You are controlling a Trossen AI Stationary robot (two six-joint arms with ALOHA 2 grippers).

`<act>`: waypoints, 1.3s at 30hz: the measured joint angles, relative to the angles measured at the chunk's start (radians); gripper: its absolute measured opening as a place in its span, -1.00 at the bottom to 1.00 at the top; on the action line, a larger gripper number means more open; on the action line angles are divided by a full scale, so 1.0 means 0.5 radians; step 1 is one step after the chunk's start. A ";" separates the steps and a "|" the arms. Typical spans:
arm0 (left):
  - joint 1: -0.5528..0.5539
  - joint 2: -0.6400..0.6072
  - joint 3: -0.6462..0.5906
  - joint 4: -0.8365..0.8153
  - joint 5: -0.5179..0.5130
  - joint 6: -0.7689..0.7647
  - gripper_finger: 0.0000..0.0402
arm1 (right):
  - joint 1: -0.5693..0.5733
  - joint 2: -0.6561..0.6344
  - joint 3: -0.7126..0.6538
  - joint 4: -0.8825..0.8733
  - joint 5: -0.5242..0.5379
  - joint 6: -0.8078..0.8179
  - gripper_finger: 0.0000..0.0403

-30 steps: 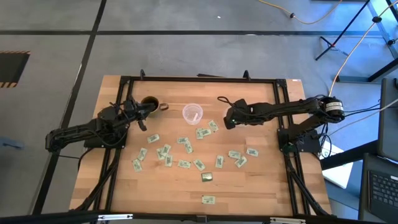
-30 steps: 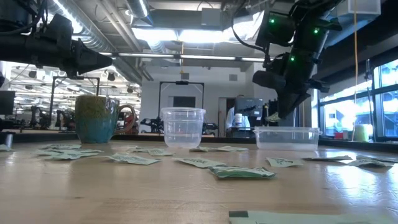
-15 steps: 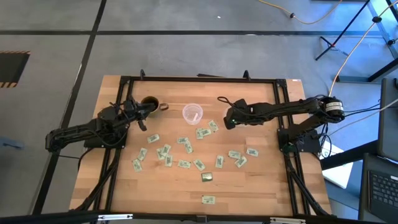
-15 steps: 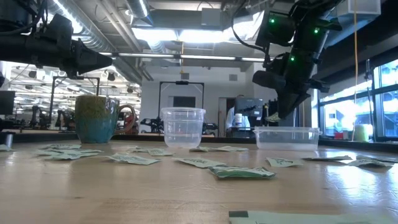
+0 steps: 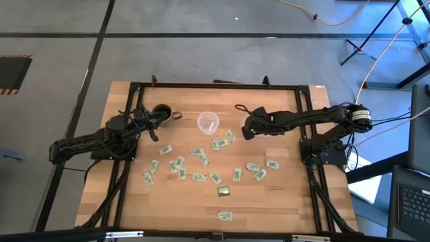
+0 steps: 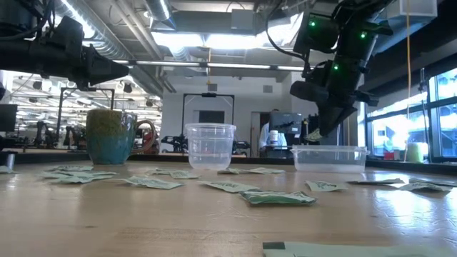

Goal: Pick and place items into bin
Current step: Put the green stevia packet into the right transparent bin, then put the white stevia packet into the left transparent bin

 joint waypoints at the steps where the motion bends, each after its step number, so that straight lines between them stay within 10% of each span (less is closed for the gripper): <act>1: 0.000 0.000 0.000 0.000 -0.001 0.000 -0.71 | 0.000 0.000 0.000 0.000 -0.001 0.001 -0.85; 33: 0.000 0.000 0.001 0.054 0.169 0.321 -0.71 | 0.323 -0.076 0.002 0.280 -0.147 -0.190 -0.67; 39: 0.000 0.000 0.001 0.055 0.228 0.261 -0.71 | 0.390 -0.076 0.002 0.543 -0.144 -0.614 -0.67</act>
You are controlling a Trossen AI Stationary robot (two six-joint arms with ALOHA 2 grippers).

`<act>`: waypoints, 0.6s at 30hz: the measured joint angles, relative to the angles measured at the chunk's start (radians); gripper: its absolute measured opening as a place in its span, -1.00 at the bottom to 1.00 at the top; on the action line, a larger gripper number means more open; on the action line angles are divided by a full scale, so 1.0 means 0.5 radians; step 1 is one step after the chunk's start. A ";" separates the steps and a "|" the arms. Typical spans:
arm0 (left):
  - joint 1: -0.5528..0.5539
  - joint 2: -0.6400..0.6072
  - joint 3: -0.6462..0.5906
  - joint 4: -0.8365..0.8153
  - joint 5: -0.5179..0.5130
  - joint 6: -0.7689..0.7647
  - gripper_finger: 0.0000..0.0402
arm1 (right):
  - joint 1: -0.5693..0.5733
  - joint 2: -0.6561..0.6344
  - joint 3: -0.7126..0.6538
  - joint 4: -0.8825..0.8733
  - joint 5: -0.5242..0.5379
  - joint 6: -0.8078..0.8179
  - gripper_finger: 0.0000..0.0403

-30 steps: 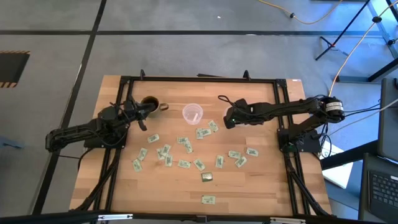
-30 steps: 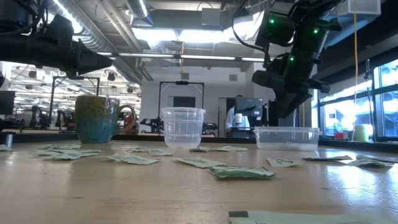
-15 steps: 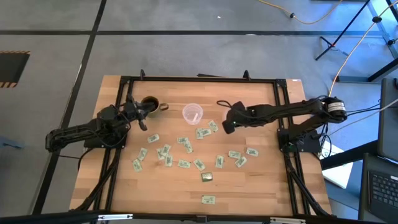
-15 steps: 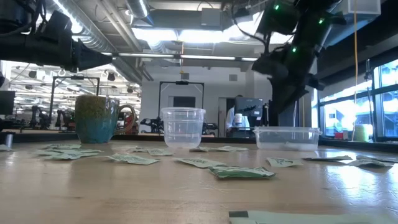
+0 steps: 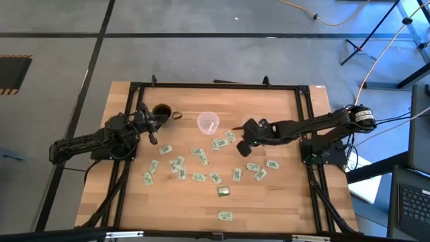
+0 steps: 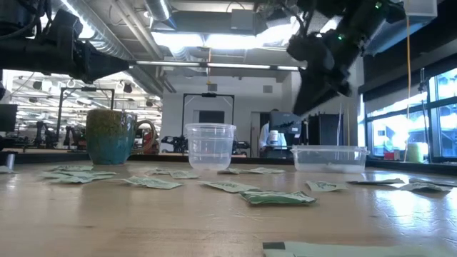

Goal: Pick and place items into bin
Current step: Put the white stevia packet into the left transparent bin

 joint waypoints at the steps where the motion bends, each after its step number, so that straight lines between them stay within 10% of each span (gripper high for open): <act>1: 0.000 0.000 0.000 0.000 0.000 0.000 -0.71 | 0.005 0.000 0.000 0.064 0.001 -0.093 -0.67; 10: 0.000 0.000 0.000 -0.001 0.023 0.002 -0.70 | 0.065 0.001 0.000 0.167 -0.003 -0.327 -0.67; 18: 0.000 0.065 0.000 0.048 0.507 -0.150 -0.50 | 0.203 0.001 0.000 0.100 -0.213 0.053 -0.67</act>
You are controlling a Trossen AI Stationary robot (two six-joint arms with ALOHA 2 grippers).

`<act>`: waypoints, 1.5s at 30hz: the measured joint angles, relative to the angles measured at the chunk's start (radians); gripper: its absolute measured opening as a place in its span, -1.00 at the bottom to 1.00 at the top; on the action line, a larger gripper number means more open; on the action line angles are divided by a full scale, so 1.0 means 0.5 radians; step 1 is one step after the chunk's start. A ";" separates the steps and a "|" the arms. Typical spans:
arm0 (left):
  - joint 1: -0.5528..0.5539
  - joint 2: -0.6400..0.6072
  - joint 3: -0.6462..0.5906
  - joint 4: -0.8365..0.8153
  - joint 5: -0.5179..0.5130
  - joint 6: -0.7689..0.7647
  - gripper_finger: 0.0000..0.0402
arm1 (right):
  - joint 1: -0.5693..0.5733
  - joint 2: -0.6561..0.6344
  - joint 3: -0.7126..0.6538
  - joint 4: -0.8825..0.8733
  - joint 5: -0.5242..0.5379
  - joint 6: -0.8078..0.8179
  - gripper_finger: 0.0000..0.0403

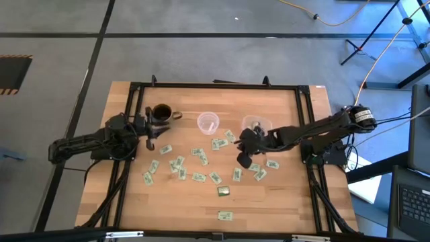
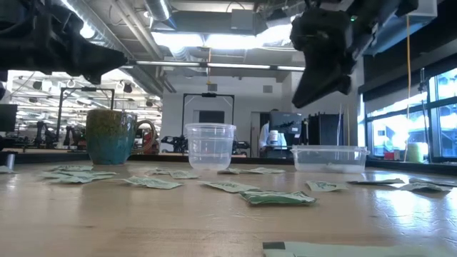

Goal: Pick and place items into bin
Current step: Put the white stevia packet into the left transparent bin

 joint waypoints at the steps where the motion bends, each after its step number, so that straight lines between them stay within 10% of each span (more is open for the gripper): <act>1: 0.000 0.025 0.002 0.028 0.052 -0.057 -0.46 | 0.022 0.000 0.000 -0.037 0.002 0.085 -0.67; 14: -0.130 1.051 0.669 -0.119 0.224 0.071 -0.39 | 0.187 -0.301 -0.001 -0.440 0.243 0.351 -0.67; 31: -0.353 2.948 2.008 -0.278 -0.002 0.460 -0.41 | 0.175 -0.889 -0.211 -0.541 0.920 -0.249 -0.67; 45: -0.358 3.678 2.508 -0.333 -0.320 0.599 -0.41 | 0.169 -1.262 -0.783 -0.231 0.913 0.037 -0.67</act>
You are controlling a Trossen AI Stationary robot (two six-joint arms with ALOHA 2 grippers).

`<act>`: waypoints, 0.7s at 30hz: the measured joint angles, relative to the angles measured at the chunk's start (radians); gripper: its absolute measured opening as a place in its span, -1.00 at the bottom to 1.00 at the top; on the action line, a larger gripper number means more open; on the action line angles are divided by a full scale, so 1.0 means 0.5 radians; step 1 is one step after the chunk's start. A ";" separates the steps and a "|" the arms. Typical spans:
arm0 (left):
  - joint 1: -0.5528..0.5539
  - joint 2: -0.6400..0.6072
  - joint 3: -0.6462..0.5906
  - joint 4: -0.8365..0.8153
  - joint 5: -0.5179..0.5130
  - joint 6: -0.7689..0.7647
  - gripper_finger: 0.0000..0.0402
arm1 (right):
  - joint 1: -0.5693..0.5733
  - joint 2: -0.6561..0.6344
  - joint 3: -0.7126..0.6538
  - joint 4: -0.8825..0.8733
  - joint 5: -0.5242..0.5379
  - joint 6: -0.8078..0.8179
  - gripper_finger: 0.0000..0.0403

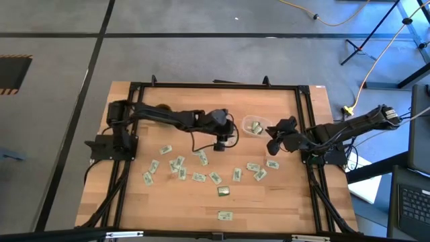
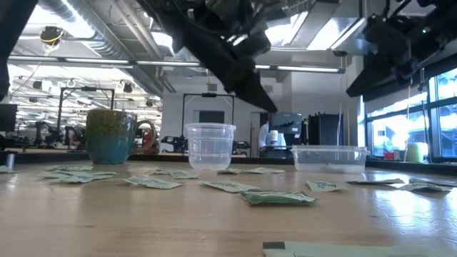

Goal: Pick and place items into bin
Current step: Put the white stevia packet into the left transparent bin

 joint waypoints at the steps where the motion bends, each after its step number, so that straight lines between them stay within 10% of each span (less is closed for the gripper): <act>1: 0.000 0.027 0.001 0.021 0.000 -0.008 -0.41 | -0.009 -0.013 0.000 0.001 0.000 0.000 -0.67; 21: 0.023 0.326 0.030 0.177 -0.101 -0.015 -0.41 | -0.025 -0.072 0.000 0.049 0.000 0.006 -0.67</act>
